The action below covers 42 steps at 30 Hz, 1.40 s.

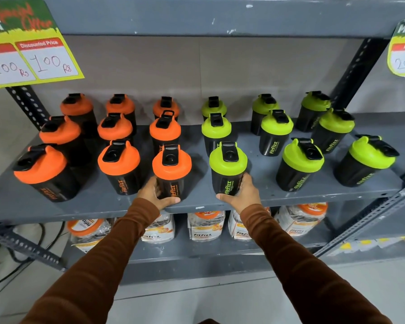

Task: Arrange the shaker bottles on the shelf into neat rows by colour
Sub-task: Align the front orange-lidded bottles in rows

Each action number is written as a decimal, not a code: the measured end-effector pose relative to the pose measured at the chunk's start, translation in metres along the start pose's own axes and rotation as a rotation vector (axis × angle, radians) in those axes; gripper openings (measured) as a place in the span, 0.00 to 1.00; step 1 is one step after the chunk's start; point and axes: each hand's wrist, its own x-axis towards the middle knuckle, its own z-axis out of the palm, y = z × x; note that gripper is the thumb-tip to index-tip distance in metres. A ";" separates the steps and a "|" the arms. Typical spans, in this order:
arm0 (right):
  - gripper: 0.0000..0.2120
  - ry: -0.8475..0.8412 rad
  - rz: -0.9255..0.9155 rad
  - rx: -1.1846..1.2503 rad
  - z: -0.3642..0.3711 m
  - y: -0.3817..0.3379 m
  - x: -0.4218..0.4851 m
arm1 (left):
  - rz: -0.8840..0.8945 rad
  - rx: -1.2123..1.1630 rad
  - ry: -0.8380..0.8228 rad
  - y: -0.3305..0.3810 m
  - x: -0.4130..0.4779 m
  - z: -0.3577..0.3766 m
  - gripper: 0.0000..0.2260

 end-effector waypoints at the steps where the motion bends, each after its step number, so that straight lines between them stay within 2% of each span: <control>1: 0.35 0.000 -0.007 0.001 0.000 0.000 0.000 | -0.004 0.006 -0.005 0.000 0.000 0.000 0.33; 3: 0.38 -0.005 -0.022 0.005 0.002 0.002 0.001 | -0.006 0.024 -0.016 0.000 0.001 0.000 0.33; 6: 0.49 0.029 -0.081 0.062 0.006 0.004 -0.001 | -0.010 0.011 -0.022 -0.002 0.001 -0.003 0.38; 8: 0.54 0.116 -0.123 0.076 0.012 0.005 -0.012 | 0.009 -0.029 -0.031 -0.005 -0.001 -0.007 0.43; 9: 0.53 0.193 -0.132 0.058 0.016 0.004 -0.021 | 0.022 -0.041 -0.034 -0.008 -0.003 -0.009 0.44; 11: 0.46 0.367 -0.238 0.004 0.028 0.002 -0.042 | 0.056 -0.058 -0.025 -0.016 -0.009 -0.014 0.43; 13: 0.35 0.443 -0.465 -0.025 0.045 -0.005 -0.062 | 0.071 -0.073 0.026 -0.024 -0.020 -0.020 0.37; 14: 0.30 0.417 -0.569 -0.032 0.055 -0.008 -0.068 | 0.078 -0.092 0.076 -0.030 -0.025 -0.024 0.33; 16: 0.22 0.255 -0.698 -0.004 0.078 -0.020 -0.077 | 0.106 -0.114 0.233 -0.041 -0.037 -0.037 0.22; 19: 0.16 -0.067 -0.663 0.080 0.113 -0.051 -0.087 | 0.161 -0.027 0.472 -0.060 -0.048 -0.066 0.11; 21: 0.20 -0.205 -0.574 0.105 0.141 -0.067 -0.089 | 0.158 0.005 0.607 -0.069 -0.050 -0.090 0.09; 24: 0.34 -0.198 -0.413 0.161 0.181 -0.086 -0.084 | 0.170 -0.057 0.771 -0.072 -0.050 -0.125 0.12; 27: 0.44 -0.088 -0.209 0.221 0.205 -0.109 -0.072 | 0.148 -0.044 0.851 -0.082 -0.043 -0.159 0.24; 30: 0.49 -0.047 -0.128 0.241 0.220 -0.122 -0.053 | 0.047 -0.014 0.777 -0.097 -0.027 -0.191 0.39; 34: 0.50 -0.016 -0.051 0.209 0.230 -0.125 -0.039 | 0.031 -0.087 0.527 -0.101 -0.007 -0.211 0.47; 37: 0.46 0.031 -0.013 0.175 0.235 -0.126 -0.039 | 0.003 -0.069 0.416 -0.096 -0.005 -0.217 0.42; 42: 0.42 0.034 -0.012 0.124 0.237 -0.131 -0.045 | 0.016 0.023 0.353 -0.099 -0.004 -0.224 0.33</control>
